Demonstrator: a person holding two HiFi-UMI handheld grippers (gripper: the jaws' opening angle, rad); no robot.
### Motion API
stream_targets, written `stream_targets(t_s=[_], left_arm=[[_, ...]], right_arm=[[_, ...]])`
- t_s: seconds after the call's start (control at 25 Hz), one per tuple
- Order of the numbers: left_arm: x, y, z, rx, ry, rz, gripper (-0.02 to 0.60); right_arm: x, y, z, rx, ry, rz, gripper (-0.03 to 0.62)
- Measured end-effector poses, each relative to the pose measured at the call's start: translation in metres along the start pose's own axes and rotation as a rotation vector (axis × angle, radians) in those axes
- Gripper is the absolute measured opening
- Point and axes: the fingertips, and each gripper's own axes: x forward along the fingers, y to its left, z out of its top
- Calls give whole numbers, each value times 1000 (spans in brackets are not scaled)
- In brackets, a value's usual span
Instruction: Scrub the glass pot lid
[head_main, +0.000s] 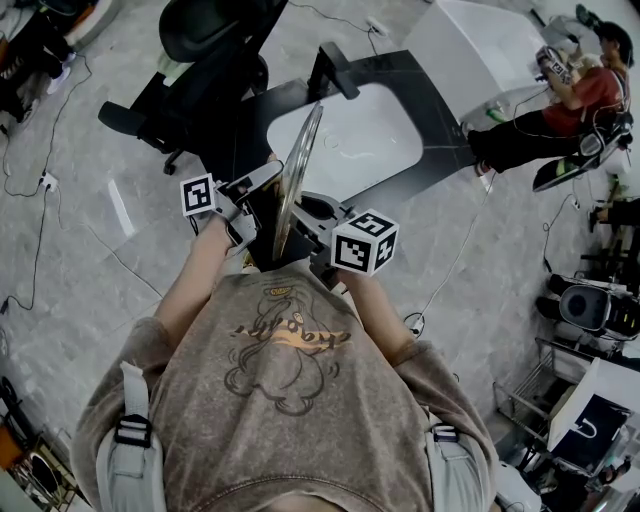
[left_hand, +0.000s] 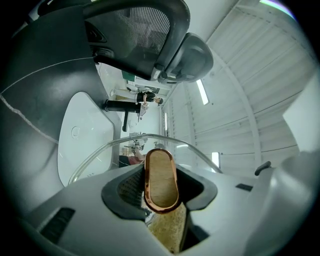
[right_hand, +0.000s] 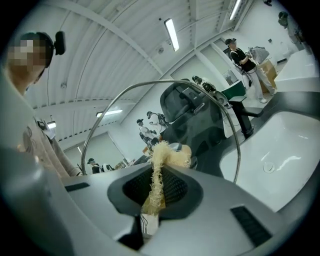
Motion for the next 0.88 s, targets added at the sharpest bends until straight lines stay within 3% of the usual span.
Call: stream_targets(t_s=[0.44, 0.88], left_arm=[[6, -4, -7, -20, 12, -26, 181], [6, -6, -10, -18, 24, -24, 181]], right_arm=[[0, -29, 34, -14, -137, -90, 40], [2, -66, 23, 9, -152, -176, 40]])
